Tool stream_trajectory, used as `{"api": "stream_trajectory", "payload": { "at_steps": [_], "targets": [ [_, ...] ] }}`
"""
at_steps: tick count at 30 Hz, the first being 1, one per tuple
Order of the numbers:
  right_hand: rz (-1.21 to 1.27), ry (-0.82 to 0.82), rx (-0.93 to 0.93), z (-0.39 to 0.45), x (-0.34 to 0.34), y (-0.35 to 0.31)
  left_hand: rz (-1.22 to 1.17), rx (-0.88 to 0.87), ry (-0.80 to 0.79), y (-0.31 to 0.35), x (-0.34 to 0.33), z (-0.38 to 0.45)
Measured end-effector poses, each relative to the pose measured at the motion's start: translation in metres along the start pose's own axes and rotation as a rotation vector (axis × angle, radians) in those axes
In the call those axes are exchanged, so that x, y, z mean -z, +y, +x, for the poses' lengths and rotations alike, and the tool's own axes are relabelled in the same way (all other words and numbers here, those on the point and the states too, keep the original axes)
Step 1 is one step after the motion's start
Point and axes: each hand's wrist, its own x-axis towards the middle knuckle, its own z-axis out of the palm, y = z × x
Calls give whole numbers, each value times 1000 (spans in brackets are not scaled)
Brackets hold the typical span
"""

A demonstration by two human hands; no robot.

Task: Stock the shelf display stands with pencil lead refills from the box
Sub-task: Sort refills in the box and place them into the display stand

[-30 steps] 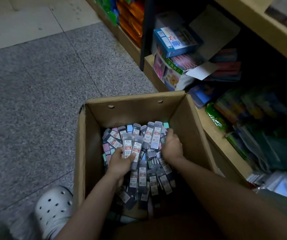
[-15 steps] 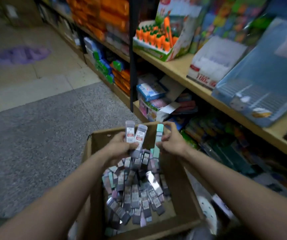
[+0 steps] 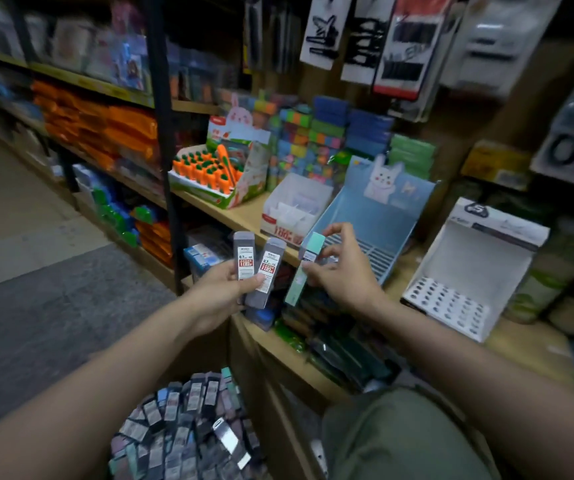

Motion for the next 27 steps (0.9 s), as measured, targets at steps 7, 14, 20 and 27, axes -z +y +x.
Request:
{"api": "stream_trajectory", "payload": {
  "at_steps": [7, 14, 20, 27],
  "targets": [
    [-171, 341, 142, 31, 70, -14, -51, -54, -43, 3, -11, 18],
    [-416, 394, 217, 87, 66, 7, -112, -47, -61, -3, 18, 42],
    [-399, 405, 229, 120, 39, 23, -186, -25, -38, -8, 36, 64],
    [-418, 395, 211, 132, 31, 36, -200, -55, -59, -5, 29, 85]
  ]
}}
